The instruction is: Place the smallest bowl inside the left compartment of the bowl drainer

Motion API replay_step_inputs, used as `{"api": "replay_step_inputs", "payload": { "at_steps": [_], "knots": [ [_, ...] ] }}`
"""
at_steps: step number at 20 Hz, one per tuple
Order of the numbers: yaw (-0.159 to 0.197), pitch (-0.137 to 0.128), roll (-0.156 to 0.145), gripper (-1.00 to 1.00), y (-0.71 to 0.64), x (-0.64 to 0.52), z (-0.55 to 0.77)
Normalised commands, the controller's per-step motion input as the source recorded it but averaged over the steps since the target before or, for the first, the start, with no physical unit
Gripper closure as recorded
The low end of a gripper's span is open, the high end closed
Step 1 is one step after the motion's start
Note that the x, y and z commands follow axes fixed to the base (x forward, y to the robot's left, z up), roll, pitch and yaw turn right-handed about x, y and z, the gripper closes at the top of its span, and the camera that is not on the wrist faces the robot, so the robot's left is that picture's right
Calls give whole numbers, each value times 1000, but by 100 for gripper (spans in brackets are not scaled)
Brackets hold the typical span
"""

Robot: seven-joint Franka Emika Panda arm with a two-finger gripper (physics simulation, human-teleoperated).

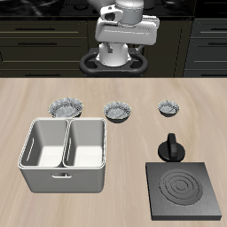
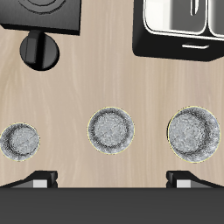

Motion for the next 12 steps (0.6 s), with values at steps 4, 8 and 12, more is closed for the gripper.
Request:
{"api": "replay_step_inputs", "payload": {
  "at_steps": [4, 8, 12],
  "knots": [
    [25, -10, 9, -100, 376, -54, -71],
    [4, 3, -3, -100, 248, -17, -47],
    [19, -27, 3, -100, 401, -74, 31]
  ]
}}
